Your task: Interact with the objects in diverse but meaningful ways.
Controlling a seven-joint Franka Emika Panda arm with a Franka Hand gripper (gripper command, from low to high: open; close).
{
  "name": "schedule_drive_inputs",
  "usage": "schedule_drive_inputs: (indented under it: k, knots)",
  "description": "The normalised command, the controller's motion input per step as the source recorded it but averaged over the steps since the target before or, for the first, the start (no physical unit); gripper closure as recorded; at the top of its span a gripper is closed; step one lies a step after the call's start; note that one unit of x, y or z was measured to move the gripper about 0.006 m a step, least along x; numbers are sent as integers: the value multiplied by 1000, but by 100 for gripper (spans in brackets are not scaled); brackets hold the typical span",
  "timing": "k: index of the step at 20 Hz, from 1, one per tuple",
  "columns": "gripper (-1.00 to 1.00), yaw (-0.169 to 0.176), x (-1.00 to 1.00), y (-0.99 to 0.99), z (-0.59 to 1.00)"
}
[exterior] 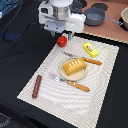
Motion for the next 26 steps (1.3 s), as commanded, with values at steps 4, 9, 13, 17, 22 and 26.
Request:
schedule_drive_inputs:
  k: [4,9,13,17,22,26]
  knots:
    - [-100,-42,-316,138,-368]
    - [-100,-60,42,-26,-10]
    - [-100,-69,107,-111,86]
    - [-100,-49,6,-105,25]
    - [-100,-45,-10,-7,-185]
    - [-100,-35,-65,0,-334]
